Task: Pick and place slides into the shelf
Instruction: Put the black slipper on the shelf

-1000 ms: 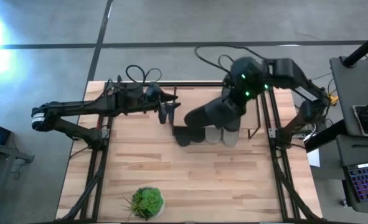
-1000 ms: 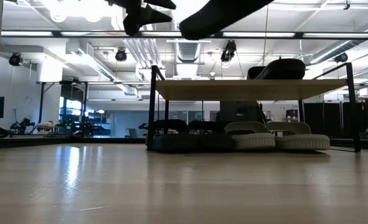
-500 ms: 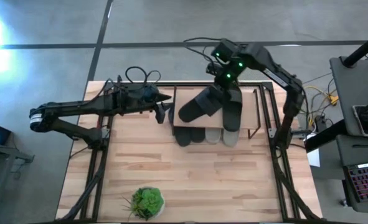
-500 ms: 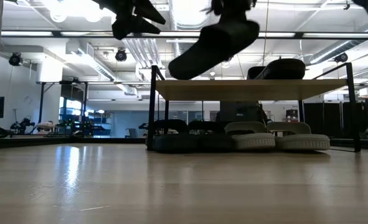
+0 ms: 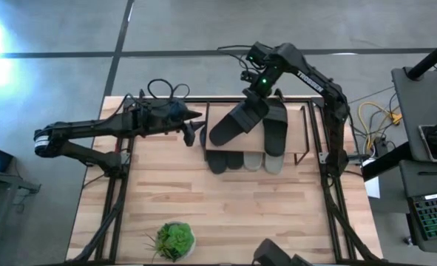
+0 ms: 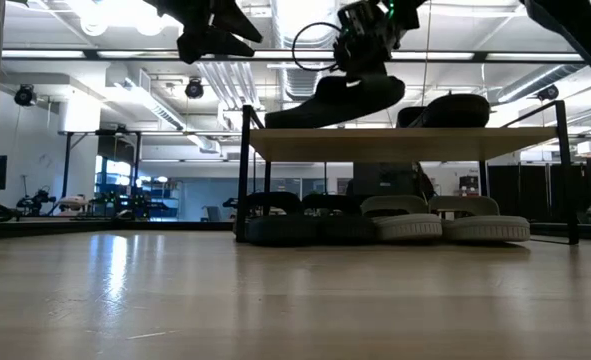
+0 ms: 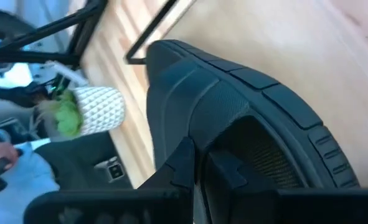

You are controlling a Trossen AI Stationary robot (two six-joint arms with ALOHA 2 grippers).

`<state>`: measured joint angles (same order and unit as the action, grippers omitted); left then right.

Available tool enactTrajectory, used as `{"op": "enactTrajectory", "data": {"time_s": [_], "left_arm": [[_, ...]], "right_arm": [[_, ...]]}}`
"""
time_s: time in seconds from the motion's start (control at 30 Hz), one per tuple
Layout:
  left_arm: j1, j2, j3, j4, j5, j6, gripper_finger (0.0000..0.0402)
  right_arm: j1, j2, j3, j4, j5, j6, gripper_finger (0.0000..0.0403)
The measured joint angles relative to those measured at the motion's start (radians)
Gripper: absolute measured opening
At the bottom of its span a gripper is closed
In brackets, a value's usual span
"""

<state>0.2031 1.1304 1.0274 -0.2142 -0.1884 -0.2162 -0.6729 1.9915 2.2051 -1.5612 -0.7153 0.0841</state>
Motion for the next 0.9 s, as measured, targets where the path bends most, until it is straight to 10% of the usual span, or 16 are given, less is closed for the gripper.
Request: {"op": "enactTrajectory", "data": {"time_s": [0.57,0.9], "left_arm": [[0.03,0.027,0.003,0.059,-0.03,0.014,0.0164],[0.144,0.031,0.004,0.048,0.111,0.041,0.0164]], "right_arm": [[-0.025,-0.013,0.0,0.124,0.334,-0.161,0.0181],[0.002,-0.116,0.0,0.229,0.423,-0.02,0.0187]]}}
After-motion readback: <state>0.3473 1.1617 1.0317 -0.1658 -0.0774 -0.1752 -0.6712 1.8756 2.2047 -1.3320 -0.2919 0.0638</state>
